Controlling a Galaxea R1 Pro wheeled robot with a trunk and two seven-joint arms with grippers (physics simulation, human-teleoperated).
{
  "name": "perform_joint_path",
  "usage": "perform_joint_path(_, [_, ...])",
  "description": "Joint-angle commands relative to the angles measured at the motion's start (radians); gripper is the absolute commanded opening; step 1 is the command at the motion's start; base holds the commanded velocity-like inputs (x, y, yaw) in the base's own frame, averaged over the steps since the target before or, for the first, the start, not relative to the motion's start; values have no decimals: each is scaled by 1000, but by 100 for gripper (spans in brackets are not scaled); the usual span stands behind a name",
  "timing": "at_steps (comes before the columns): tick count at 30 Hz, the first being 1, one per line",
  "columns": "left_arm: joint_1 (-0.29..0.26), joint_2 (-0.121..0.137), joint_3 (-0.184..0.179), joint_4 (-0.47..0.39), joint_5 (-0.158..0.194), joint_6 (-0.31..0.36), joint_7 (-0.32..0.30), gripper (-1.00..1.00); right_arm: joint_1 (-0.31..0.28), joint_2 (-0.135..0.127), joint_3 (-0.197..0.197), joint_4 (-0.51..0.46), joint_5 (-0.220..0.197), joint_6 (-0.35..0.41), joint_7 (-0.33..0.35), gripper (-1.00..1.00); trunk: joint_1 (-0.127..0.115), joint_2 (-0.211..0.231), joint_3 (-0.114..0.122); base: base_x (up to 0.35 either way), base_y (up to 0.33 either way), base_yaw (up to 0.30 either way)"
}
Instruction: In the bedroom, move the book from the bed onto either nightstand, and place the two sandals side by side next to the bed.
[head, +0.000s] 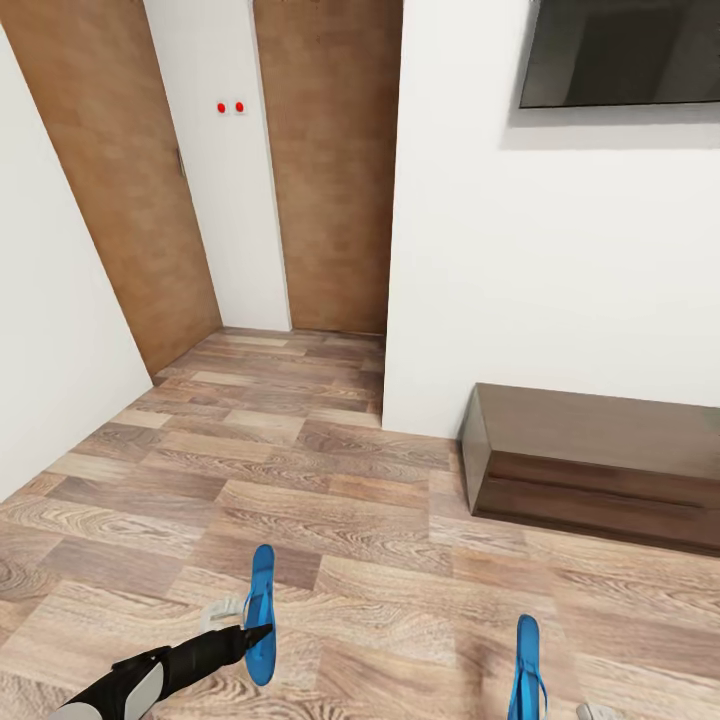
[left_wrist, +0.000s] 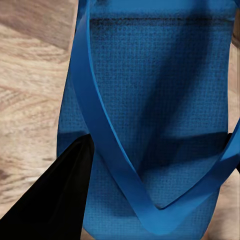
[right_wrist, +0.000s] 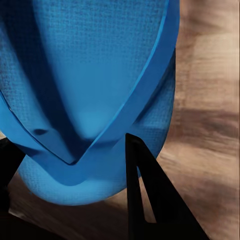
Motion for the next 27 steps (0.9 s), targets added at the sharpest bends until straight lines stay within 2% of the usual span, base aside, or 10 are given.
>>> perform_joint_path(1, [0,0,-3,0,8,9,-3,-100,-1,9,-9,-1,5,9,8,-100,-4,7,2,0,0,0])
perform_joint_path(7, [0,0,-3,0,8,9,-3,-100,-1,22,-9,0,6,5,14,-100,-27,49,21,0,0,0])
perform_joint_path(25, [0,0,-5,1,10,11,-8,-100,-1,23,-10,-1,1,4,14,-100,-96,175,78,0,0,0])
perform_joint_path(27, [0,0,-5,1,11,10,-7,-100,-1,23,-10,-1,1,4,14,-100,-96,175,78,0,0,0])
